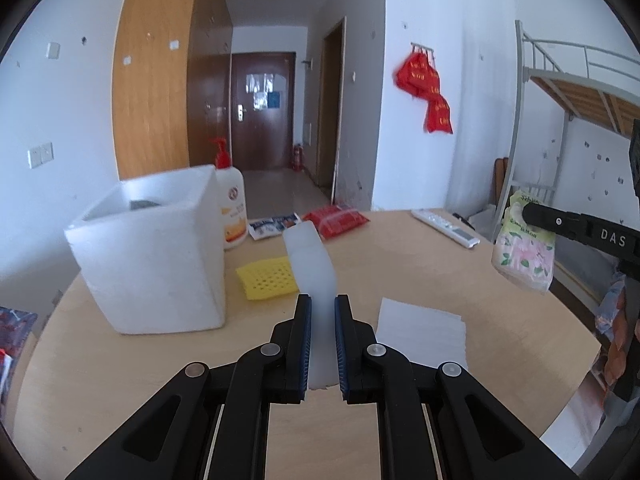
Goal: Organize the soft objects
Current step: 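Carry the white strip and the wipes pack over the white foam box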
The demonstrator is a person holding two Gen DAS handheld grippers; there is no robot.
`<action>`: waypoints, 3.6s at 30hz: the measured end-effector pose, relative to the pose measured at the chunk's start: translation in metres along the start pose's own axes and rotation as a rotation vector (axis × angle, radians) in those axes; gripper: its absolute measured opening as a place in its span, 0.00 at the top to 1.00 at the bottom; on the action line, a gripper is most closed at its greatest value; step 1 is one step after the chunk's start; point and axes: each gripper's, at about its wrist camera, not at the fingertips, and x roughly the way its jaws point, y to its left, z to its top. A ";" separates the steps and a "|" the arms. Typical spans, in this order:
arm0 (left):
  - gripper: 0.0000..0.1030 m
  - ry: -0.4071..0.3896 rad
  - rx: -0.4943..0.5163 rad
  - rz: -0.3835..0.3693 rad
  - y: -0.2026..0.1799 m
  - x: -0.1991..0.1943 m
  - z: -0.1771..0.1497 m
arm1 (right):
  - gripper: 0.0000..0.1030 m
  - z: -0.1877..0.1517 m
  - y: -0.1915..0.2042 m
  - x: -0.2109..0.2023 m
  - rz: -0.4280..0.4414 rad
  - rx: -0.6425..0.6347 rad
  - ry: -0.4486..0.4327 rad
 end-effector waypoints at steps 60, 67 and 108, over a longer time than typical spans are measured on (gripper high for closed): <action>0.88 -0.104 -0.115 0.309 0.097 -0.096 -0.012 | 0.84 -0.014 0.171 0.016 0.353 -0.240 0.034; 0.88 -0.104 -0.102 0.304 0.096 -0.086 -0.003 | 0.84 -0.010 0.174 0.023 0.342 -0.241 0.039; 0.88 -0.126 -0.089 0.286 0.135 -0.032 0.075 | 0.84 0.058 0.227 0.079 0.290 -0.313 -0.016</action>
